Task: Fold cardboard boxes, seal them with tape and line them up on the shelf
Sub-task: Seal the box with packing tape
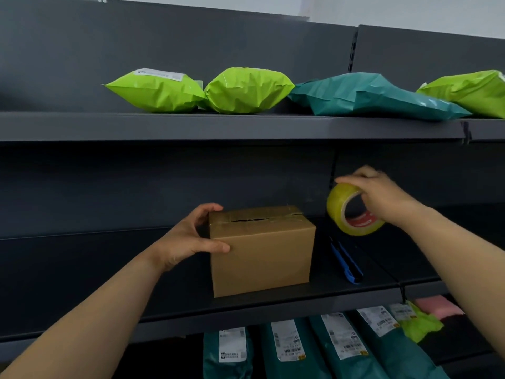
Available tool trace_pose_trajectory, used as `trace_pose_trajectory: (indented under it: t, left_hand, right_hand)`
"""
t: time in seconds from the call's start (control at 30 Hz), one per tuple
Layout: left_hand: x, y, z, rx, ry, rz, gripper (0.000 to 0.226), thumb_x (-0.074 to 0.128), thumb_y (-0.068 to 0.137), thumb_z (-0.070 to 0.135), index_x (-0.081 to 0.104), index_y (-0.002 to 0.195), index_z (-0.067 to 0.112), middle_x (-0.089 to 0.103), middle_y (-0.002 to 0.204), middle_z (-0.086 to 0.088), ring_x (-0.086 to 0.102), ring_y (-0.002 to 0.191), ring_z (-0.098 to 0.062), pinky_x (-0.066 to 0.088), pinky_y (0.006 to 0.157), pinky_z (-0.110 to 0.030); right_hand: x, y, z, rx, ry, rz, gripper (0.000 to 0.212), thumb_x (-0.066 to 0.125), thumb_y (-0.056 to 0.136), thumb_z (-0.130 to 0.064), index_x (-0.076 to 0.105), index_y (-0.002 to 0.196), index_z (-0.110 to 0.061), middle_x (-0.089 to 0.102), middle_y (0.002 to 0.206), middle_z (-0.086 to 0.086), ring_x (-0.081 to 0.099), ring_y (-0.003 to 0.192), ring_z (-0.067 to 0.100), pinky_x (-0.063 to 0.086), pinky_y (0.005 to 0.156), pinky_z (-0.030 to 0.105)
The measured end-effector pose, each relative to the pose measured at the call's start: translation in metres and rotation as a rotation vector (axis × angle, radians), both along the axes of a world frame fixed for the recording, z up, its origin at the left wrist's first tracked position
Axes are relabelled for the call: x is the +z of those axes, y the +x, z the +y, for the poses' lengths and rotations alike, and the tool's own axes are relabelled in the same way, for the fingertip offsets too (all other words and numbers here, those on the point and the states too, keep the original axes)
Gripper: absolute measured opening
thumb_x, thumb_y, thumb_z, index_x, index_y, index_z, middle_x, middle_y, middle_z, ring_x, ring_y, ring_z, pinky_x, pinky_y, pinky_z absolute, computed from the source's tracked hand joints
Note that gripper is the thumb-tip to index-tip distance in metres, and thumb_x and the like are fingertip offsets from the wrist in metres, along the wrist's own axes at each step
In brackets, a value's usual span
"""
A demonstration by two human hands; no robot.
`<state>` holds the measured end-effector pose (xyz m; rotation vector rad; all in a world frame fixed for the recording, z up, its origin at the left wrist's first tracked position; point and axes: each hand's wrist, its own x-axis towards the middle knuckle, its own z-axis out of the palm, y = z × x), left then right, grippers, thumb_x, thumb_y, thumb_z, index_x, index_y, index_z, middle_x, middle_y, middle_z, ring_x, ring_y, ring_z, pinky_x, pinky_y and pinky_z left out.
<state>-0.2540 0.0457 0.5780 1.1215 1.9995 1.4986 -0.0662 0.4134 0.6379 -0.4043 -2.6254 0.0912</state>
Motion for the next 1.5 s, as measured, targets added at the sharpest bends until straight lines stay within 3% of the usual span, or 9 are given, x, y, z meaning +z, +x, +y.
trace_pose_trajectory:
  t: [0.17, 0.33, 0.9, 1.17, 1.37, 1.5]
  left_hand:
    - [0.000, -0.001, 0.001, -0.009, -0.002, 0.010, 0.090, 0.091, 0.045, 0.037, 0.051, 0.125, 0.044, 0.051, 0.135, 0.010, 0.046, 0.128, -0.011, 0.045, 0.106, -0.038]
    - [-0.001, -0.003, 0.000, -0.009, -0.008, 0.000, 0.094, 0.095, 0.036, 0.049, 0.054, 0.120, 0.049, 0.051, 0.135, 0.009, 0.047, 0.127, -0.012, 0.044, 0.107, -0.041]
    - [-0.004, -0.004, 0.000, -0.001, -0.010, -0.003, 0.091, 0.095, 0.037, 0.050, 0.055, 0.119, 0.049, 0.052, 0.135, 0.009, 0.047, 0.128, -0.014, 0.044, 0.107, -0.044]
    - [0.000, -0.005, -0.002, -0.006, -0.043, 0.003, 0.090, 0.094, 0.038, 0.050, 0.054, 0.118, 0.052, 0.049, 0.136, 0.014, 0.042, 0.131, -0.008, 0.039, 0.111, -0.041]
    - [0.016, -0.015, -0.020, -0.003, -0.159, -0.009, 0.094, 0.091, 0.047, 0.034, 0.048, 0.129, 0.044, 0.048, 0.138, 0.012, 0.042, 0.131, -0.006, 0.036, 0.113, -0.036]
    - [0.022, -0.021, -0.037, 0.003, -0.233, -0.008, 0.095, 0.090, 0.053, 0.031, 0.044, 0.135, 0.046, 0.046, 0.138, 0.011, 0.043, 0.128, -0.009, 0.038, 0.108, -0.032]
  right_hand:
    - [-0.019, -0.002, 0.001, -0.025, -0.014, -0.007, 0.075, 0.036, 0.087, 0.017, 0.049, 0.138, -0.036, 0.041, 0.128, 0.005, 0.034, 0.120, 0.029, 0.038, 0.102, 0.043]
    - [-0.025, -0.007, 0.010, -0.033, 0.005, -0.027, 0.079, 0.037, 0.085, 0.016, 0.046, 0.137, -0.043, 0.039, 0.127, 0.002, 0.034, 0.119, 0.028, 0.038, 0.102, 0.048]
    - [-0.066, -0.012, 0.019, -0.094, -0.073, -0.131, 0.088, 0.039, 0.082, 0.012, 0.033, 0.135, -0.059, 0.030, 0.132, -0.001, 0.032, 0.122, 0.029, 0.040, 0.101, 0.044]
    - [-0.077, -0.009, 0.011, -0.077, -0.134, -0.131, 0.084, 0.038, 0.085, 0.011, 0.032, 0.140, -0.054, 0.028, 0.133, 0.001, 0.030, 0.124, 0.026, 0.037, 0.104, 0.041]
    - [-0.074, -0.014, -0.010, -0.016, -0.176, -0.096, 0.064, 0.040, 0.094, -0.008, 0.031, 0.143, -0.049, 0.027, 0.134, 0.002, 0.028, 0.125, 0.026, 0.034, 0.107, 0.041]
    - [-0.077, -0.023, -0.033, -0.020, -0.158, -0.113, 0.074, 0.039, 0.091, 0.002, 0.028, 0.145, -0.046, 0.027, 0.132, 0.002, 0.030, 0.123, 0.026, 0.035, 0.107, 0.040]
